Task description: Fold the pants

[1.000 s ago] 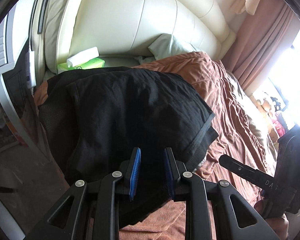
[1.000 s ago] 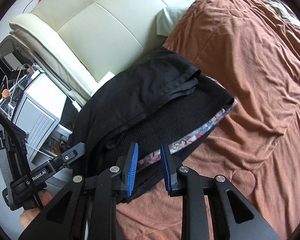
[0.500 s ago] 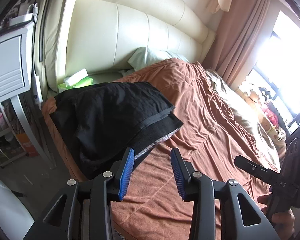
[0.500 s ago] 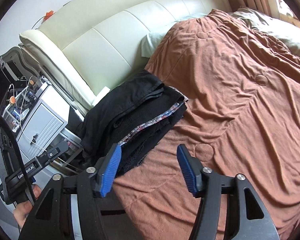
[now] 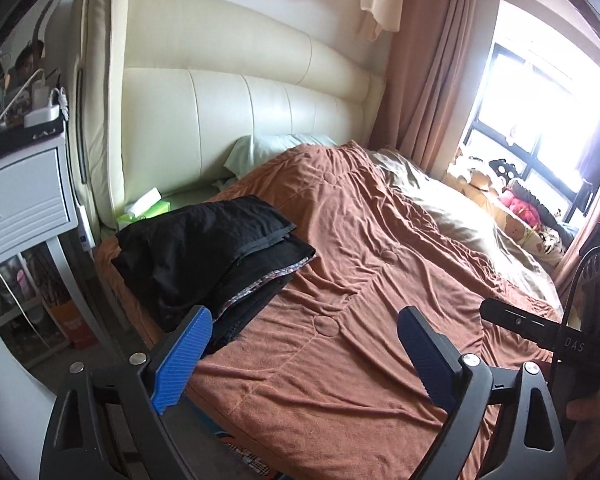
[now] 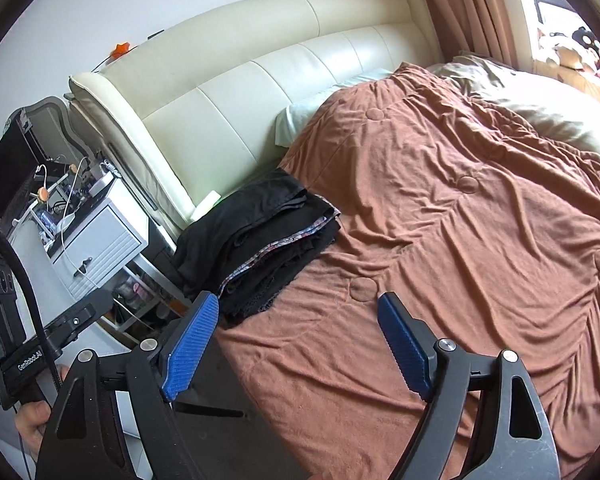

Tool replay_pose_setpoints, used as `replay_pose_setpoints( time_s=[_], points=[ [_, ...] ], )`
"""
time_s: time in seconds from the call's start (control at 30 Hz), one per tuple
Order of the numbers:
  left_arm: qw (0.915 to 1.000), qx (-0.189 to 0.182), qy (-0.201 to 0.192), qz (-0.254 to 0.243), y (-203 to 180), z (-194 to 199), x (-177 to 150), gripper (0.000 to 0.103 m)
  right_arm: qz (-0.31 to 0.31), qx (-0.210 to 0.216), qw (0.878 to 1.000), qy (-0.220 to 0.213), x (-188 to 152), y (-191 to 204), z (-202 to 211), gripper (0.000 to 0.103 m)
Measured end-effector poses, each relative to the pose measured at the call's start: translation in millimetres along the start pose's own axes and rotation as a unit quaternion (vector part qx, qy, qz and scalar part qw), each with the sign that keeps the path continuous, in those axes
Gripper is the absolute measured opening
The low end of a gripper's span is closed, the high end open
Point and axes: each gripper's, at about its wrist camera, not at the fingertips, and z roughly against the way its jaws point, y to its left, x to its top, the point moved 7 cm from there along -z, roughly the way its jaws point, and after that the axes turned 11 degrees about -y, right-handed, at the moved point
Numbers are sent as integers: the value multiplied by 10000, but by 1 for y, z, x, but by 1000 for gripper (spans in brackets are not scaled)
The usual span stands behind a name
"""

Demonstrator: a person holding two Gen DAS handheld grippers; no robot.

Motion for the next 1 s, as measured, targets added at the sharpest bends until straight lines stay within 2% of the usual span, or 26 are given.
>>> replay_pose_setpoints(
  time_s=[0.1, 0.17, 0.23, 0.43, 0.6, 1.0],
  points=[
    [9999, -82, -71, 16, -9, 18, 1, 101, 38, -38, 10000, -81, -4, 1, 27, 84],
    [9999, -115, -86, -18, -17, 28, 0, 101, 29, -50, 9999, -128, -7, 1, 44, 91],
    [9998, -157, -120, -79, -24, 40, -2, 102, -3, -59, 9998, -198, -9, 1, 64, 94],
    [9992, -291, -153, -209, -42, 74, -13, 102, -20, -219, 9981, -570, -18, 5, 127, 94],
    [9984, -429, -147, -347, -54, 103, -25, 102, -121, -261, 9970, -713, -39, 14, 173, 95],
    [9955, -690, -9, -642, -74, 161, -67, 102, -110, -705, 9921, -1027, -93, 27, 251, 96]
  ],
)
